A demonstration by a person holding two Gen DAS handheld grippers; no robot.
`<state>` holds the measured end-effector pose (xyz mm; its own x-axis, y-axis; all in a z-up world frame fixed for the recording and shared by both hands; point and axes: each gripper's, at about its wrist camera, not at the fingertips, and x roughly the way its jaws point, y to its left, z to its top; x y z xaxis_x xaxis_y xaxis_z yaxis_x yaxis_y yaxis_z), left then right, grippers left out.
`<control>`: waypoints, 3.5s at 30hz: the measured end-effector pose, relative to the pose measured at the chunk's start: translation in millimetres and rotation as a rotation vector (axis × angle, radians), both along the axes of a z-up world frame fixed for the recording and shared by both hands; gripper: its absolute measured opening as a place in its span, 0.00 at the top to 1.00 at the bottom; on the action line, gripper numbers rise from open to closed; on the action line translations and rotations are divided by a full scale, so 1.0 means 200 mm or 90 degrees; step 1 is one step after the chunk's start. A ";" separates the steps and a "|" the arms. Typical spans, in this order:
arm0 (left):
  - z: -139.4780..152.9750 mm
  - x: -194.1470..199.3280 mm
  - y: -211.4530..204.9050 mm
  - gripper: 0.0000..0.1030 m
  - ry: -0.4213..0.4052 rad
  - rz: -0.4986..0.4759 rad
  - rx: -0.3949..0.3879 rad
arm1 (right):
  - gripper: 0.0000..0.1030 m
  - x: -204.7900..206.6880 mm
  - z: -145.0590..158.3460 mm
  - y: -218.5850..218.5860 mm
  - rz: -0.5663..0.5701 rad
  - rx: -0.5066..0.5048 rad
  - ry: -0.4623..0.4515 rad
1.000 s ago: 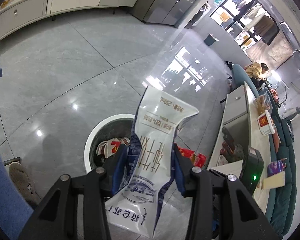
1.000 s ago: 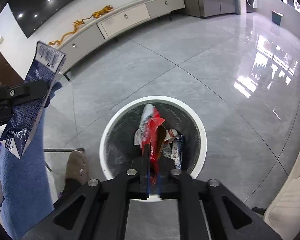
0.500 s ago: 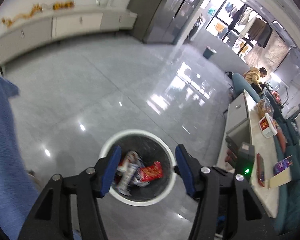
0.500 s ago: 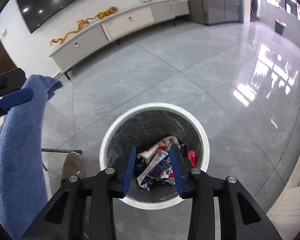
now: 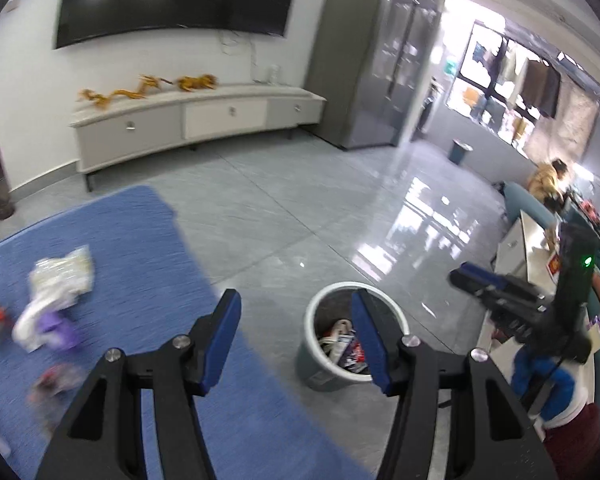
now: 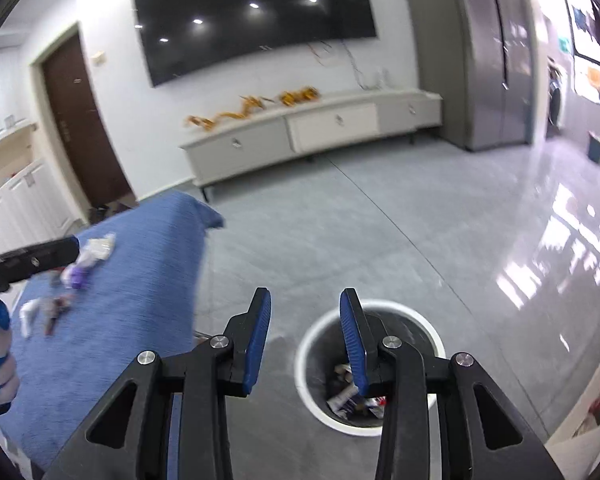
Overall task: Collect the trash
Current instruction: 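Move both open tools back over the remaining wrappers on the rug, then grasp the red-tied clear plastic bag with the left tool while the right tool grasps the purple wrapper, then carry the red-tied bag and held item over the trash bin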
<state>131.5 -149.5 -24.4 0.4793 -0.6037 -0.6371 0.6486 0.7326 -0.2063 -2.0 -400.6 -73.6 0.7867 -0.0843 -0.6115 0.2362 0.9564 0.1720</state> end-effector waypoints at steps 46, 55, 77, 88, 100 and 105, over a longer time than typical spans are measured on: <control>-0.50 0.96 1.27 0.46 0.178 0.342 0.075 | 0.59 1.38 -0.22 1.46 0.357 0.126 0.119; -0.59 0.98 1.27 0.60 0.202 0.349 0.051 | 0.58 1.43 -0.34 1.47 0.363 0.137 0.139; -0.30 0.64 1.33 0.87 0.123 0.329 -0.010 | 0.99 1.17 -0.04 1.46 0.385 0.114 0.032; -0.16 0.42 1.32 0.87 0.086 0.323 -0.008 | 0.99 0.87 0.14 1.34 0.358 0.091 -0.011; -0.03 0.22 1.26 0.88 0.052 0.310 -0.001 | 0.99 0.57 0.21 0.99 0.277 0.089 -0.043; 0.01 0.16 1.13 0.88 0.043 0.282 0.001 | 0.99 0.45 0.23 0.80 0.234 0.084 -0.050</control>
<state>163.6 77.2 -23.0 0.6486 -0.3495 -0.6761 0.2581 0.9367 -0.2367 88.2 -240.4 -28.4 0.7950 0.2874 -0.5343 -0.1368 0.9429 0.3036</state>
